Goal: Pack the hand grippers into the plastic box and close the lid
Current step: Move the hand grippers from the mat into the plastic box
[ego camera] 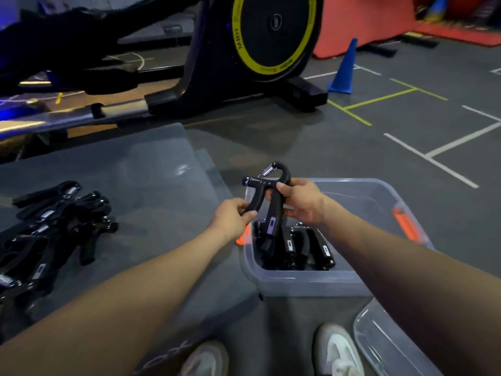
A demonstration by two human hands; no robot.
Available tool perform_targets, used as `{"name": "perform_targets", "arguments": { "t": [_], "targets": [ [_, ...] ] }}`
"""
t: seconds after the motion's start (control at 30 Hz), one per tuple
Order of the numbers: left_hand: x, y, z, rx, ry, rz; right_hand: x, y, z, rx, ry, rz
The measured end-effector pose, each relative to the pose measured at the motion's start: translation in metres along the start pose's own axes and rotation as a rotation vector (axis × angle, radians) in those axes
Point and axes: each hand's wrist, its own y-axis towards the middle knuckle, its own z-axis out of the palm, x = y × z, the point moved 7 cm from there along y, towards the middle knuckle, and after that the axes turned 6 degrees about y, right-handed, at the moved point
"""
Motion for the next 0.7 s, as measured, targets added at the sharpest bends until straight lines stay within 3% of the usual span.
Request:
{"name": "perform_targets", "arguments": {
  "t": [0.13, 0.27, 0.5, 0.7],
  "targets": [
    [-0.016, 0.005, 0.027, 0.048, -0.003, 0.026, 0.000, -0.001, -0.032, -0.041, -0.072, 0.009],
    [-0.030, 0.011, 0.051, -0.012, 0.052, -0.032, -0.009, 0.003, -0.065, -0.116, -0.380, 0.035],
    [-0.046, 0.028, 0.101, 0.013, -0.093, -0.054, -0.010, 0.018, -0.106, -0.269, -0.794, 0.106],
    [-0.033, 0.044, 0.116, 0.118, 0.167, 0.073, -0.024, 0.032, -0.126, -0.244, -1.042, 0.219]
  ]
}}
